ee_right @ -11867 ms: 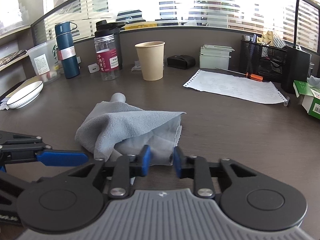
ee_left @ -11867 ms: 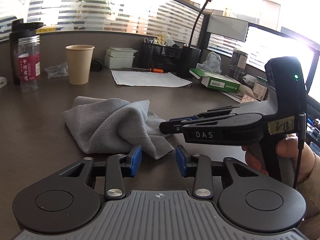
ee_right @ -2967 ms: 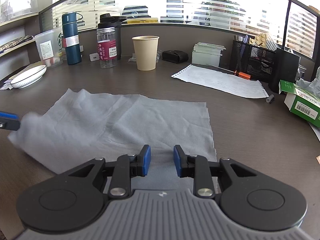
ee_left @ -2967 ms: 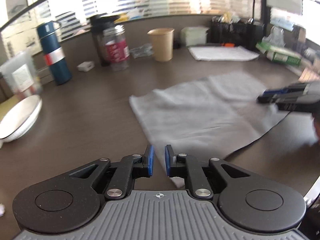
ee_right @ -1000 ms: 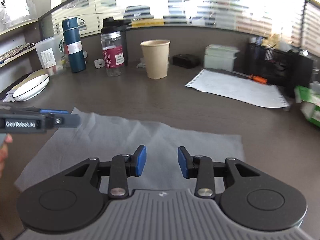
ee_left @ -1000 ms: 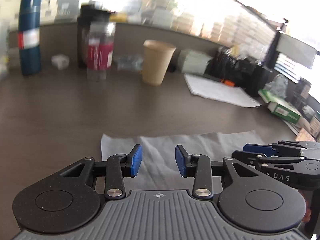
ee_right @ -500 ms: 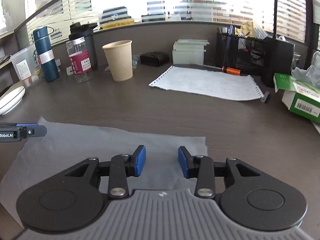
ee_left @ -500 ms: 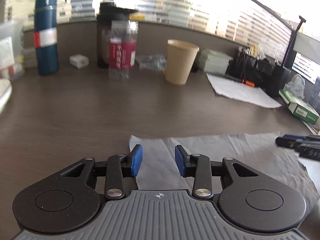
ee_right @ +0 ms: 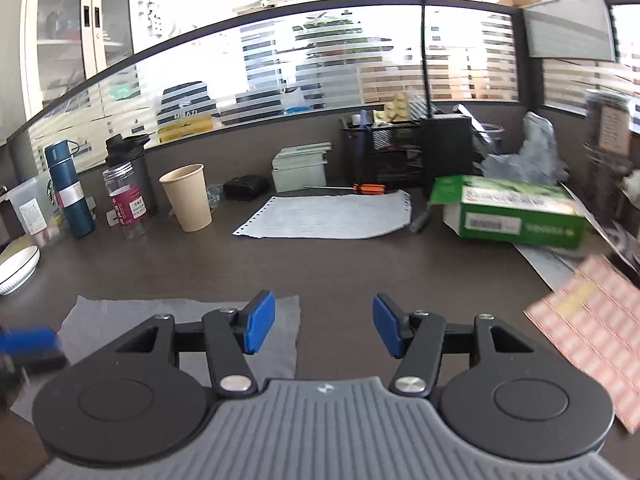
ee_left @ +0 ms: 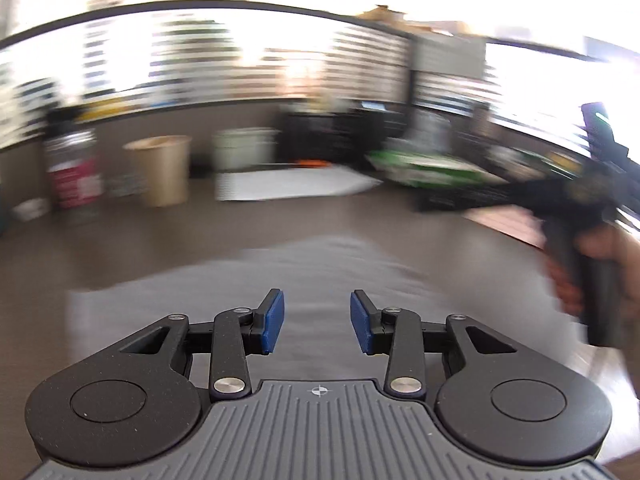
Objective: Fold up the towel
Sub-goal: 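Move both open grippers to one edge of the grey towel, then close both grippers on the towel edge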
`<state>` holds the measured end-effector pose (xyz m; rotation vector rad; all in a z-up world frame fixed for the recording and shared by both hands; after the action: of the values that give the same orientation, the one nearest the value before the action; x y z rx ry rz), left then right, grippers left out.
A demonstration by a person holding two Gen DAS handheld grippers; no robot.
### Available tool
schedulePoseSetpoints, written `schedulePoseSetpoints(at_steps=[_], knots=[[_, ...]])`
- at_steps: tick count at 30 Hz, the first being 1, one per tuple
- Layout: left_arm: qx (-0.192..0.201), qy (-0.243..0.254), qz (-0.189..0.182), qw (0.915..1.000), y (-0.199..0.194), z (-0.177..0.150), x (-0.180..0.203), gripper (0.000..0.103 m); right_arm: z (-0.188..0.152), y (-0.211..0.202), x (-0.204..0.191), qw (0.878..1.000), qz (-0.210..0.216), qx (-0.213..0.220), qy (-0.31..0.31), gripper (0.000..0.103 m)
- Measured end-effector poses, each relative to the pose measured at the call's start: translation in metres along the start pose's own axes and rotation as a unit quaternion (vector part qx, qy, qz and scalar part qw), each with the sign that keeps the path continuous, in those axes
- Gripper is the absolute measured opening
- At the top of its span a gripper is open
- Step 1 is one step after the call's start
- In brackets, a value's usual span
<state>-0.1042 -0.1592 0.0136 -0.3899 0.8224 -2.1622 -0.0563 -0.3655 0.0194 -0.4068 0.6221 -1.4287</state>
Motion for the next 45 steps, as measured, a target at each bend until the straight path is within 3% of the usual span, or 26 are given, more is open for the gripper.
schedulePoseSetpoints(at_steps=[5,11,20,22,24,35,39,45], knots=[[-0.024,0.052,-0.025,0.9981,0.033,0.002,0.053,0.033,-0.003,-0.002,0.003,1.000,-0.011,0.001,0.000,0.059],[-0.033,0.057,-0.032,0.9973,0.050,0.004,0.071,0.032,-0.001,-0.002,0.009,1.000,-0.016,0.005,-0.005,0.059],[-0.052,0.049,-0.027,0.9970,0.068,0.009,0.070,0.026,0.004,0.004,0.010,1.000,-0.008,0.005,-0.008,0.059],[-0.054,0.048,-0.025,0.9971,0.067,0.009,0.069,0.020,0.008,0.009,0.007,1.000,-0.002,0.001,-0.016,0.059],[-0.059,0.043,-0.025,0.9970,0.065,0.010,0.067,0.006,0.011,0.015,0.004,1.000,0.003,-0.004,-0.024,0.059],[-0.077,0.027,-0.068,0.9944,0.054,0.002,0.051,0.005,0.019,0.073,-0.014,0.992,0.028,-0.078,-0.100,0.058],[-0.079,0.024,-0.073,0.9939,0.054,0.001,0.046,0.005,0.016,0.080,-0.023,0.988,0.042,-0.090,-0.116,0.037],[-0.079,0.025,-0.075,0.9938,0.056,-0.001,0.045,0.005,0.014,0.085,-0.020,0.988,0.039,-0.100,-0.114,0.023]])
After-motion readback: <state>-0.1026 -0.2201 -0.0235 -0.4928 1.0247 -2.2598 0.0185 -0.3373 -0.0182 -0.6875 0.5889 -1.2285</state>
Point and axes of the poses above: each gripper's, at about its wrist camera, not at the fingertips, and y roughly the way its jaws point, x to its right, z to its top, the point moved 4 cm from there along y, roughly the way its jaws point, and after that the axes turned 12 degrees about -x, right-handed, at the moved point
